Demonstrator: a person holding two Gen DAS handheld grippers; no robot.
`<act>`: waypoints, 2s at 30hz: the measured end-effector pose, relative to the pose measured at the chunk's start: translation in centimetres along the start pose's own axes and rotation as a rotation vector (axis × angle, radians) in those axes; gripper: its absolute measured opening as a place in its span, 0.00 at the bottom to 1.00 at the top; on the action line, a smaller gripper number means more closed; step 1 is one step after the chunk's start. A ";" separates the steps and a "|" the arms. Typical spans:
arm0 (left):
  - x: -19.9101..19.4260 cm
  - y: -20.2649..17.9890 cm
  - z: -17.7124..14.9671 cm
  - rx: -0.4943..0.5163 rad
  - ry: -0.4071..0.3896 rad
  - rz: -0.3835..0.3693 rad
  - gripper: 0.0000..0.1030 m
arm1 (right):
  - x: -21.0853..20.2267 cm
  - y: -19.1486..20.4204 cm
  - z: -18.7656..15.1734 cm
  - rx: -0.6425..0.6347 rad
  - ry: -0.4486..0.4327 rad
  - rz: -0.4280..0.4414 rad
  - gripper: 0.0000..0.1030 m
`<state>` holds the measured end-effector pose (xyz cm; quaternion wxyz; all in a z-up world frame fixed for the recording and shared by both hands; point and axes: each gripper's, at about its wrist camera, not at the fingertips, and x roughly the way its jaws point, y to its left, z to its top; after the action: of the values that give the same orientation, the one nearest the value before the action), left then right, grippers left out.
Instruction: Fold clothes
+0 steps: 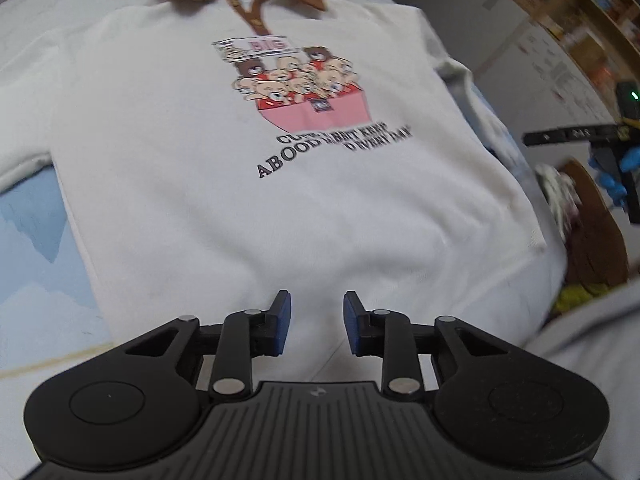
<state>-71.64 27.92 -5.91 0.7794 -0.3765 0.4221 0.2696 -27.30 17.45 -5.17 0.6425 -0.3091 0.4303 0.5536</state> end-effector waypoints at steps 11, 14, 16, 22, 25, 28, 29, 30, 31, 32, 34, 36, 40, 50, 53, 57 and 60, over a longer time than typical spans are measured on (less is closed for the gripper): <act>2.4 -3.7 0.1 -0.231 -0.066 0.184 0.67 | 5.0 0.3 2.3 -0.263 0.019 -0.039 1.00; 2.4 -3.9 -0.1 -0.228 -0.066 0.230 0.67 | 4.8 -3.5 3.4 -0.255 0.006 -0.131 1.00; 2.2 -3.8 -0.4 -0.229 -0.064 0.255 0.67 | 4.7 -6.5 4.4 -0.221 -0.001 -0.191 1.00; 1.3 -2.5 -2.2 -0.188 -0.044 0.362 0.65 | 4.3 -11.9 6.4 -0.130 -0.042 -0.333 1.00; 0.7 -2.2 -3.0 -0.172 -0.021 0.395 0.64 | 4.3 -13.6 6.9 -0.085 -0.051 -0.350 1.00; 0.4 -1.8 -3.1 -0.173 -0.001 0.418 0.64 | 4.5 -14.7 7.2 -0.038 -0.049 -0.326 1.00; 0.3 -1.7 -3.1 -0.173 0.006 0.425 0.64 | 4.4 -14.8 7.1 -0.031 -0.047 -0.312 1.00; 0.3 -1.7 -3.1 -0.167 0.016 0.436 0.64 | 4.3 -14.9 7.0 -0.025 -0.043 -0.298 1.00; 0.3 -1.6 -3.1 -0.164 0.024 0.443 0.64 | 4.3 -15.0 6.9 -0.020 -0.040 -0.284 1.00; 0.3 -1.6 -3.0 -0.169 0.026 0.443 0.63 | 4.2 -15.1 6.8 -0.014 -0.037 -0.270 1.00; 0.2 -1.8 -2.9 -0.184 0.031 0.442 0.62 | 3.8 -15.1 6.1 -0.001 -0.015 -0.217 1.00; 0.2 -2.2 -2.9 -0.190 0.028 0.423 0.62 | 3.3 -15.0 5.4 0.011 -0.002 -0.173 1.00; 0.0 -2.8 -2.9 -0.199 0.004 0.393 0.62 | 1.6 -14.2 4.1 0.069 -0.012 -0.103 1.00; -0.9 -2.3 -3.5 -0.273 -0.065 0.341 0.65 | 0.7 -6.5 1.0 0.027 0.036 0.102 1.00; -1.5 -1.8 -3.8 -0.282 -0.106 0.342 0.65 | 1.0 -3.7 0.3 0.017 0.038 0.131 1.00; -3.1 -0.3 -3.9 -0.281 -0.163 0.360 0.72 | -0.1 -0.4 -0.4 0.028 0.005 0.148 1.00; -4.4 2.4 -3.7 -0.311 -0.173 0.345 0.72 | -1.1 2.0 -0.5 0.016 -0.018 0.141 1.00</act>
<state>-77.30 25.78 -4.33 0.6877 -0.3901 0.3653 0.4914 -29.43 16.92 -4.28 0.6081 -0.2677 0.4496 0.5969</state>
